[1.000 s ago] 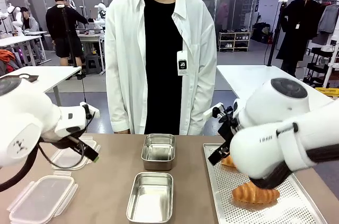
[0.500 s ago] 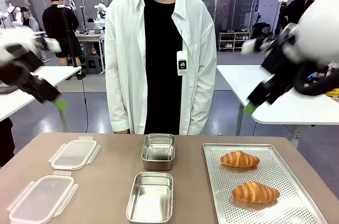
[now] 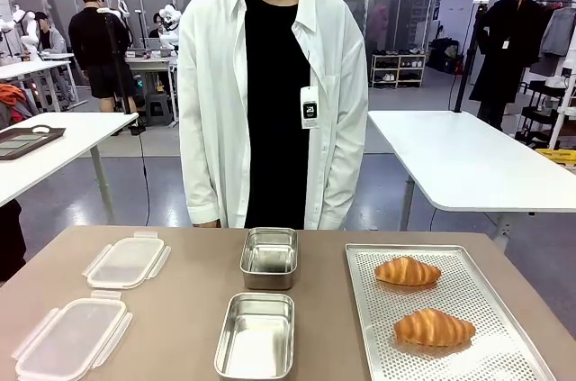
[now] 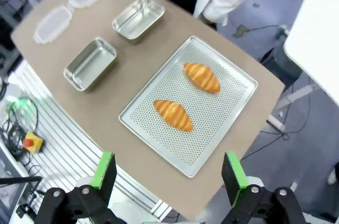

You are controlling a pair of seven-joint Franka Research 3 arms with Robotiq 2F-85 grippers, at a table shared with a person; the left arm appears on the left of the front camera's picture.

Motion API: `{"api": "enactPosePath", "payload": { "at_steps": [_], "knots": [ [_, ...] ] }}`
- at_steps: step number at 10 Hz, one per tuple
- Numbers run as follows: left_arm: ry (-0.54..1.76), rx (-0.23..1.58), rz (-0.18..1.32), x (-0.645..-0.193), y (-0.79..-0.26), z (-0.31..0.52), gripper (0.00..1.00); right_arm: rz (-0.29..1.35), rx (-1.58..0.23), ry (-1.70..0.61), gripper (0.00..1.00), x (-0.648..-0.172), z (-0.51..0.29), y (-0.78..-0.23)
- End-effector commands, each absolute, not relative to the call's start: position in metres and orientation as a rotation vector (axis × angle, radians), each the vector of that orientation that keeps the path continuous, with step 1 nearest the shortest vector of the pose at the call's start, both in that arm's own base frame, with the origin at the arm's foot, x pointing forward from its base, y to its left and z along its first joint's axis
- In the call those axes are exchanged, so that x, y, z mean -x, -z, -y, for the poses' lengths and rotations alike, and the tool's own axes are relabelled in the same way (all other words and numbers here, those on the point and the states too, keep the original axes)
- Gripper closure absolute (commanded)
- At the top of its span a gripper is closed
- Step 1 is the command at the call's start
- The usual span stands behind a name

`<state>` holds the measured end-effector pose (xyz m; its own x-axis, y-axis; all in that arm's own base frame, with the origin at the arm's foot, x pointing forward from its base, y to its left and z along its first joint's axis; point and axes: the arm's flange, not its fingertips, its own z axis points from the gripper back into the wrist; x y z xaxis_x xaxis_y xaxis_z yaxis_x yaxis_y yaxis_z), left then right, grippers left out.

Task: Place the bread into the airtight container.
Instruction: Pick up a Butter Roll and place it into an empty Airtight Container.

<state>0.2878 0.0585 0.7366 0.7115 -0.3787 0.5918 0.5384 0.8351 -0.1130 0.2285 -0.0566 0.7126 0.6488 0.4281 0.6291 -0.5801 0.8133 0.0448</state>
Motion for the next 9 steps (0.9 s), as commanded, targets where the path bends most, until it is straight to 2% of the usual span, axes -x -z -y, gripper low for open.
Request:
{"api": "enactPosePath", "payload": {
  "at_steps": [1,4,5,9],
  "knots": [
    [0.513,0.317,0.612,-0.274,-0.743,-0.071,0.0,0.696,-0.283,-0.557,0.0,-0.215,0.088,-0.708],
    [0.473,0.344,0.632,-0.265,-0.745,-0.083,0.0,0.733,-0.299,-0.492,0.0,-0.212,0.103,-0.709],
    [0.459,0.292,0.639,-0.265,-0.751,-0.087,0.0,0.718,-0.289,-0.501,0.0,-0.202,0.106,-0.715],
    [0.459,0.292,0.639,-0.265,-0.751,-0.087,0.0,0.718,-0.289,-0.501,0.0,-0.202,0.106,-0.715]
  ]
}}
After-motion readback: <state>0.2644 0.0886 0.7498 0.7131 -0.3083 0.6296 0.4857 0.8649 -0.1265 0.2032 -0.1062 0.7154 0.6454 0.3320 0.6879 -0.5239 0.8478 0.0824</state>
